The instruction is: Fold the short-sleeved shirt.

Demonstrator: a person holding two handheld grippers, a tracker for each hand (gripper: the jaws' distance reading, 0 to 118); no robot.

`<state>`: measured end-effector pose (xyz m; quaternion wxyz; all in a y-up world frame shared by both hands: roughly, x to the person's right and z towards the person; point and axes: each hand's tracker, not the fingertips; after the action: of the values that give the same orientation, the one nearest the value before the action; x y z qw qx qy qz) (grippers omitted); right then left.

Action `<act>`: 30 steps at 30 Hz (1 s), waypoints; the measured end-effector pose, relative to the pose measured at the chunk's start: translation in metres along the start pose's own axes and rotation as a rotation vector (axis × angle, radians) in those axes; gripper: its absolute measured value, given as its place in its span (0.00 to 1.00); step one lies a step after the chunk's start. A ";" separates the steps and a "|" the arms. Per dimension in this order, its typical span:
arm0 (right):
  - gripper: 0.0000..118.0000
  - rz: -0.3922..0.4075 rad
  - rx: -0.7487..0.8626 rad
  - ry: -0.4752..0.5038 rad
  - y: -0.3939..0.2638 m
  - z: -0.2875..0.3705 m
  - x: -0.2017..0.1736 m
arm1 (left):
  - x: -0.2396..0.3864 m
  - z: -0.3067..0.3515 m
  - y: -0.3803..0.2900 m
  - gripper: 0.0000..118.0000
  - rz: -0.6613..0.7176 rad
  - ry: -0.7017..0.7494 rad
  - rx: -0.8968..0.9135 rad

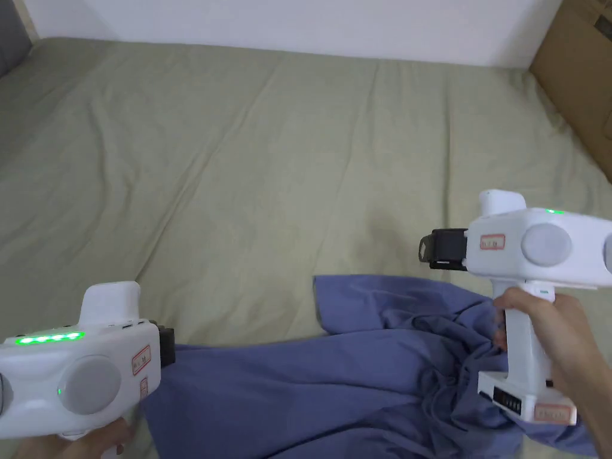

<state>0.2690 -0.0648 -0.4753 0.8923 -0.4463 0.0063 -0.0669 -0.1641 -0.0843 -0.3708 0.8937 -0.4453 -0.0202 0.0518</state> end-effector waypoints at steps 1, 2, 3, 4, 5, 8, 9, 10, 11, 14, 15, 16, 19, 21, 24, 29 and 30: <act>0.65 0.024 -0.029 -0.017 0.002 -0.012 0.001 | 0.000 -0.001 -0.001 0.02 0.001 0.001 -0.003; 0.65 0.059 -0.065 -0.025 0.000 -0.024 -0.001 | -0.001 -0.002 -0.002 0.02 0.002 0.002 -0.012; 0.65 0.084 -0.123 -0.025 -0.003 -0.036 -0.001 | -0.002 -0.003 -0.003 0.02 0.006 0.000 -0.016; 0.65 0.091 -0.179 -0.024 -0.009 -0.051 0.000 | -0.004 -0.005 -0.004 0.02 0.012 -0.002 -0.024; 0.65 0.102 -0.241 -0.047 -0.015 -0.064 0.001 | -0.004 -0.006 -0.004 0.02 0.019 -0.001 -0.033; 0.64 0.118 -0.192 -0.077 -0.028 -0.078 0.006 | -0.007 -0.006 -0.004 0.02 0.028 -0.010 -0.045; 0.62 0.111 -0.211 -0.079 -0.023 -0.073 0.003 | -0.007 -0.005 -0.004 0.02 0.025 -0.012 -0.045; 0.58 0.152 -0.203 -0.091 -0.024 -0.068 -0.003 | -0.007 -0.005 -0.004 0.02 0.021 -0.013 -0.044; 0.53 0.217 -0.203 -0.098 -0.025 -0.067 -0.008 | -0.007 -0.005 -0.003 0.02 0.020 -0.014 -0.044; 0.08 0.292 -0.193 -0.136 -0.029 -0.065 -0.020 | -0.005 -0.005 0.000 0.02 0.032 -0.009 -0.046; 0.05 0.289 -0.194 -0.141 -0.030 -0.064 -0.020 | -0.004 -0.003 0.001 0.02 0.033 -0.009 -0.043; 0.05 0.283 -0.200 -0.131 -0.029 -0.063 -0.018 | -0.004 -0.002 0.003 0.02 0.032 -0.006 -0.041; 0.05 0.273 -0.201 -0.113 -0.022 -0.049 -0.015 | -0.002 0.006 0.009 0.02 0.020 -0.004 -0.033; 0.05 0.247 -0.157 -0.105 -0.015 -0.032 -0.010 | -0.001 0.013 0.015 0.02 0.015 -0.002 -0.011; 0.05 0.191 -0.086 -0.099 0.005 -0.004 -0.002 | 0.001 0.024 0.030 0.02 0.007 -0.002 0.023; 0.05 0.138 0.039 -0.099 0.041 0.061 0.014 | 0.005 0.051 0.072 0.02 -0.038 0.040 0.126; 0.05 0.140 0.066 -0.113 0.049 0.078 0.015 | 0.006 0.058 0.083 0.02 -0.051 0.045 0.157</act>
<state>0.2950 0.0247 -0.4664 0.9080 -0.4182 -0.0152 0.0206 -0.1695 0.0125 -0.4024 0.9272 -0.3740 -0.0074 0.0204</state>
